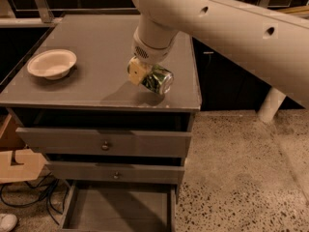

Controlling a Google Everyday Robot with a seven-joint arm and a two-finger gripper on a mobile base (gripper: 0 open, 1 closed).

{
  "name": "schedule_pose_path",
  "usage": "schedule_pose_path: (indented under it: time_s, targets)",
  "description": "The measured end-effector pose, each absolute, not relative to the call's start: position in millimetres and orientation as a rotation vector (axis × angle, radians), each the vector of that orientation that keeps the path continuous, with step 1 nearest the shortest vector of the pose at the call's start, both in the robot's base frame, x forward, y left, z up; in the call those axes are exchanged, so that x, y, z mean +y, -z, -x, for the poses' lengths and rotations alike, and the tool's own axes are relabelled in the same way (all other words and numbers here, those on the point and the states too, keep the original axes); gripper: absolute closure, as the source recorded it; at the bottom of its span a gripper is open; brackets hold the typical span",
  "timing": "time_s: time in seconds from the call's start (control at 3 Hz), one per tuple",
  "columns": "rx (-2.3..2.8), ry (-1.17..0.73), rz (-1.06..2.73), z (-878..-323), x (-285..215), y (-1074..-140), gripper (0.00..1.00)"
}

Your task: Place green can into bottom drawer

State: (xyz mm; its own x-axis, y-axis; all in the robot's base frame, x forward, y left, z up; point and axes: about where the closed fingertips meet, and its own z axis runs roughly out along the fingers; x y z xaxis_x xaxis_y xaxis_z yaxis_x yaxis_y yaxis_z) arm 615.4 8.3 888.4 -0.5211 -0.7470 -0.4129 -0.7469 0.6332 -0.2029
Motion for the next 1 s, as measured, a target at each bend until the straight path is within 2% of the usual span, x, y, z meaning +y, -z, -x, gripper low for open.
schedule_pose_path:
  time_s: [0.33, 1.0]
  targets:
    - [2.402, 0.025, 1.149, -605.4, 13.7, -882.3, 1.00]
    - [2.453, 0.019, 1.091, -522.6, 10.3, -883.3, 1.00]
